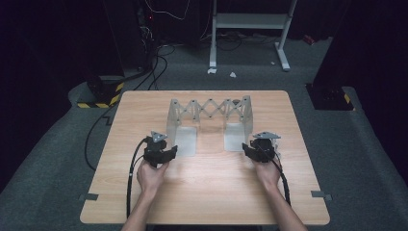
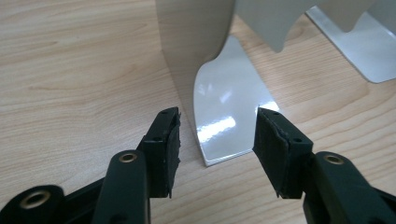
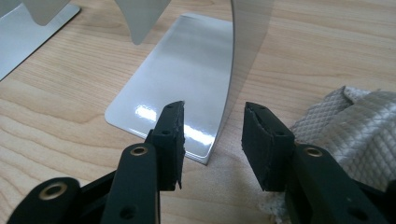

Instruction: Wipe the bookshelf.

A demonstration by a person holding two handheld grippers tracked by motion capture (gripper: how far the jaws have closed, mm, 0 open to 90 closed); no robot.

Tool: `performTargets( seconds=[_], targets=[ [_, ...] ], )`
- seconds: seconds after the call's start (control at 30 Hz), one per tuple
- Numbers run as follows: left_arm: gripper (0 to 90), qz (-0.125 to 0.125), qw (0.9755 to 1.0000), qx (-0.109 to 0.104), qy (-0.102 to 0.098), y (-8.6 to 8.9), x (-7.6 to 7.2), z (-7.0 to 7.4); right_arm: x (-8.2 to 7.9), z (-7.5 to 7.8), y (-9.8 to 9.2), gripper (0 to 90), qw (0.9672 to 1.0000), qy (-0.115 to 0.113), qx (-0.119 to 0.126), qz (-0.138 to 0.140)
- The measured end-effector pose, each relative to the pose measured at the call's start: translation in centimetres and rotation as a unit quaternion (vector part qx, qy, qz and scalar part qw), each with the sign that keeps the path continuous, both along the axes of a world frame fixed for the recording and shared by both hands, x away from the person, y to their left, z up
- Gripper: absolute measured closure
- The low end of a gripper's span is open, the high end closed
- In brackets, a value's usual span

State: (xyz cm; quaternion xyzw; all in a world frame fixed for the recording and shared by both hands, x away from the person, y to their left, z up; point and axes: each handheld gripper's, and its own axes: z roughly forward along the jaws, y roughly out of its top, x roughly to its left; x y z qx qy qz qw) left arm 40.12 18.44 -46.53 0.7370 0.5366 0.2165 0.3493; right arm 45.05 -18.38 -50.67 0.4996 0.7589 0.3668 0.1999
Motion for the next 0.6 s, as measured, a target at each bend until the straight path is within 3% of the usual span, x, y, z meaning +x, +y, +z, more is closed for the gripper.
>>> performTargets(
  seconds=[0.13,0.33,0.6],
  targets=[
    [48.6,-0.01,0.9999,0.003,-0.006,-0.8,-0.6,1.3,0.0,0.0,-0.1,57.5,0.9999,0.009,0.011,0.0],
    [44.9,-0.036,0.9993,0.006,-0.012,-2.4,-0.9,3.3,-0.2,-0.1,-0.2,55.0,0.9999,0.012,-0.002,0.011],
    [43.5,-0.055,0.9984,0.008,-0.008,-4.5,-0.1,4.8,-0.6,-0.3,-0.7,55.8,0.9996,0.016,-0.01,0.02]
  ],
)
